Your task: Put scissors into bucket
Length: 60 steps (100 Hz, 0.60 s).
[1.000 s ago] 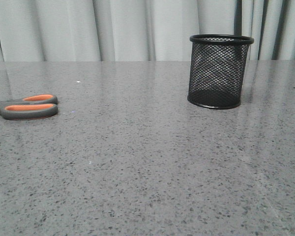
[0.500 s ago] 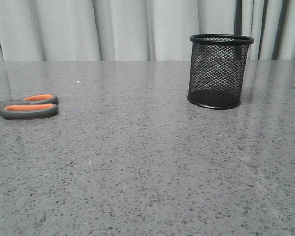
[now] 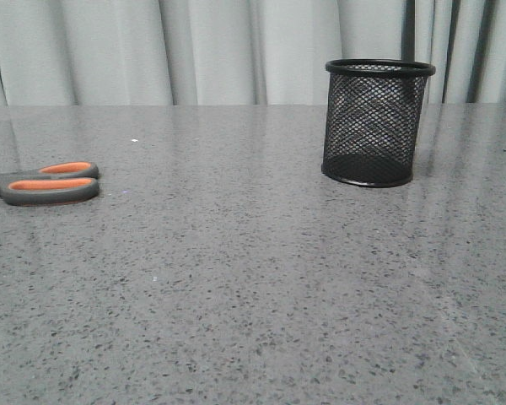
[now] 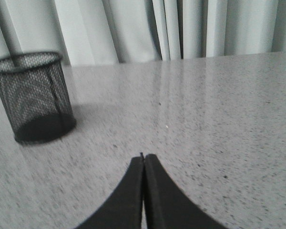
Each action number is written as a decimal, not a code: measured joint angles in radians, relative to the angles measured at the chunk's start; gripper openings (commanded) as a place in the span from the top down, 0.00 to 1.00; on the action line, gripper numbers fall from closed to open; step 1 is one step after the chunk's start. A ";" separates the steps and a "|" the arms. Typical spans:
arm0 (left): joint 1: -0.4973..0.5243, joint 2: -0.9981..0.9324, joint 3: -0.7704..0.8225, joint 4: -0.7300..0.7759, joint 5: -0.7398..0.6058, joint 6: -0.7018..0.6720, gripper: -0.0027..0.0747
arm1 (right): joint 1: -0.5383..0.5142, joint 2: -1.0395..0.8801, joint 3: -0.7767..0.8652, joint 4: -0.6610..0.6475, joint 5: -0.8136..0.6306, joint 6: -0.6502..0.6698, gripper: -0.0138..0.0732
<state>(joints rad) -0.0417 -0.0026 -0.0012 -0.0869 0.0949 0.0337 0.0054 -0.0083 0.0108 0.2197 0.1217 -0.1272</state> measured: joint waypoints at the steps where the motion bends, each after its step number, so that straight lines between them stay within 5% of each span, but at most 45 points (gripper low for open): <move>1: 0.000 0.000 0.000 -0.003 0.000 0.000 0.99 | 0.000 0.000 0.000 0.007 -0.003 0.000 0.90; 26: 0.000 0.000 0.000 -0.168 -0.002 0.000 0.99 | 0.000 0.000 0.000 0.216 -0.054 0.000 0.90; 60: 0.000 0.000 -0.004 -0.716 -0.081 0.000 0.99 | 0.000 0.000 -0.006 0.476 -0.052 0.000 0.89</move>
<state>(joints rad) -0.0417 -0.0026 -0.0053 -0.8033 0.0136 0.0337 0.0054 -0.0083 0.0052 0.6961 0.0700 -0.1272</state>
